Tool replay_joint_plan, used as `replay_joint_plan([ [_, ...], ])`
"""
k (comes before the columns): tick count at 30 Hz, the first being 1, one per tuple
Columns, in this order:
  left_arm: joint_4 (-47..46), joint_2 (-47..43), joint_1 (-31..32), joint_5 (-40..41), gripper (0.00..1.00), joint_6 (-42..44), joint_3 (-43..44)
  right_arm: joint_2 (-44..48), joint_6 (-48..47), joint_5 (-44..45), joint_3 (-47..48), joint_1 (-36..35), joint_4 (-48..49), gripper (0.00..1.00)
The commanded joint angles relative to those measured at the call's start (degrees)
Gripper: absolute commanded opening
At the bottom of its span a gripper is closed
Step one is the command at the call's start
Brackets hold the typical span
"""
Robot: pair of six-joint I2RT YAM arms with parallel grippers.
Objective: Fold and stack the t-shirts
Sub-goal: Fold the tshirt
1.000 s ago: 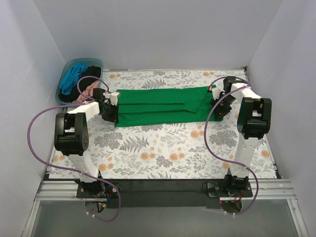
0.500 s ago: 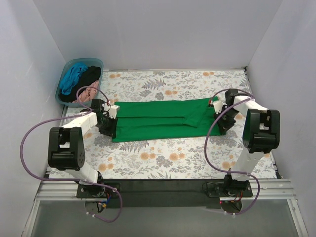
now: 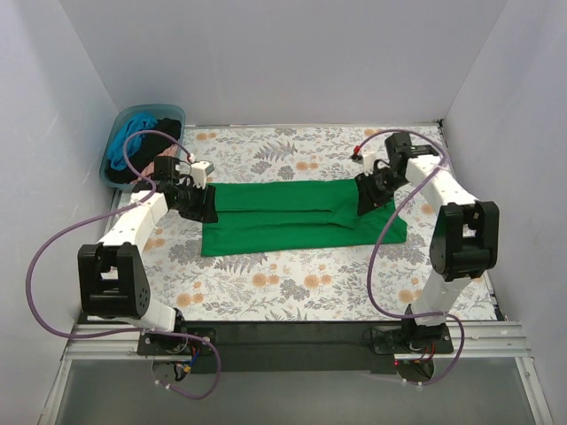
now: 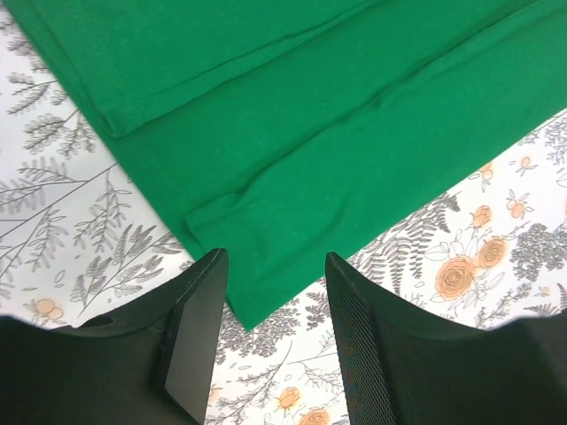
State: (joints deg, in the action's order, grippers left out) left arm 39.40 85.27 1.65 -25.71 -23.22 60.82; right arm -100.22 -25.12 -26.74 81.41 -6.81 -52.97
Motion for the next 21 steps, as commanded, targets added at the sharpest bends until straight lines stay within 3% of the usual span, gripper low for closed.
replay_joint_plan([
  [1,0.24,-0.28,0.90,-4.08,0.47,-1.21,1.76,-3.31,4.64,-5.96,-3.09,-2.06,1.10,0.34],
  [4,-3.35,-2.30,5.98,-3.65,0.51,-1.48,1.41,-3.05,6.40,-3.94,-5.73,-3.12,5.68,0.36],
  [8,-13.71,-4.24,20.97,-0.66,0.49,4.47,0.09,-2.09,7.81,-2.53,-7.05,-2.25,7.44,0.30],
  [14,-27.77,11.71,35.33,0.85,0.43,13.55,10.18,0.82,7.99,0.72,-10.12,4.68,7.62,0.25],
  [21,-40.70,25.19,43.87,-2.32,0.38,17.77,18.45,1.44,7.46,3.54,-12.76,11.37,7.62,0.23],
])
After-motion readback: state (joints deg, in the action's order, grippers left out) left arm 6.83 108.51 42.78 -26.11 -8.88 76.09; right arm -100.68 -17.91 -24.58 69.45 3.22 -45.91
